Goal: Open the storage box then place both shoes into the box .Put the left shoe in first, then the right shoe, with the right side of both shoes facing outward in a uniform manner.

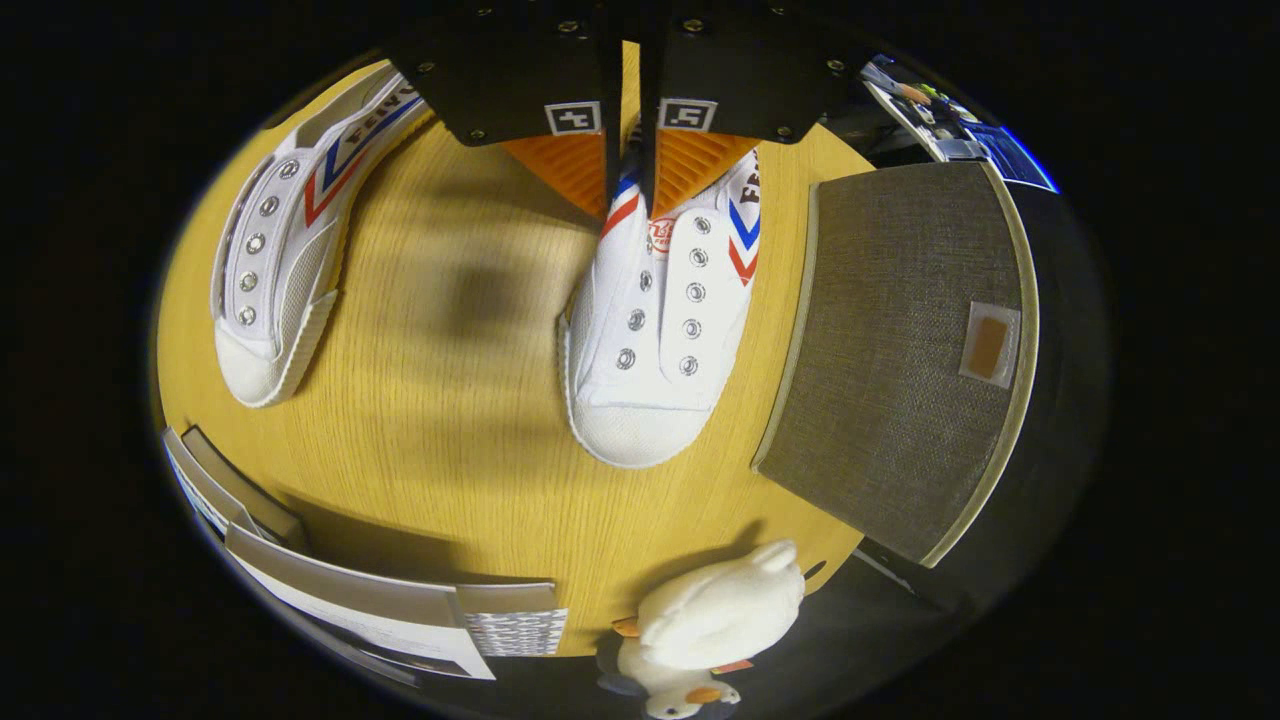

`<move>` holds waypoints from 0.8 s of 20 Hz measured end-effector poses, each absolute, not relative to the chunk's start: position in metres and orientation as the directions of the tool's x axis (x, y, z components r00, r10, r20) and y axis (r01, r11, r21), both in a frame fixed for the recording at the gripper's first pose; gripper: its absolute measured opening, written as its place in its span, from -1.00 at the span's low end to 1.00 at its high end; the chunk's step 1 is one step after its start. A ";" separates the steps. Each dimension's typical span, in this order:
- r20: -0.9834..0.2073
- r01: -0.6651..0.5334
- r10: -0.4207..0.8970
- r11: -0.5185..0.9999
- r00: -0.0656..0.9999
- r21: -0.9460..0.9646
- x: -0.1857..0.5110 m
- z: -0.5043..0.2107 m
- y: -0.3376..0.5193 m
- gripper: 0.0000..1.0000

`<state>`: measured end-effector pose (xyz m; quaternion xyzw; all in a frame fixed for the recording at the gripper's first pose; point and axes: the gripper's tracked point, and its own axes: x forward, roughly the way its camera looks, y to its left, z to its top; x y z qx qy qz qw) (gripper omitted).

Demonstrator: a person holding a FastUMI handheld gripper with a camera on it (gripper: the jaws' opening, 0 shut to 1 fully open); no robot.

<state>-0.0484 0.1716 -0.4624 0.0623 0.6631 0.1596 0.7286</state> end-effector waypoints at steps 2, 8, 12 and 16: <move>-0.949 -0.150 0.304 0.945 0.078 0.290 -0.046 -0.457 0.170 -0.86; -0.939 -0.144 0.330 0.938 0.096 0.315 -0.051 -0.403 0.167 -0.86; -0.923 -0.168 0.354 0.930 0.153 0.328 -0.041 -0.350 0.168 -0.87; -0.903 -0.232 0.369 0.919 0.219 0.319 -0.031 -0.297 0.176 -0.87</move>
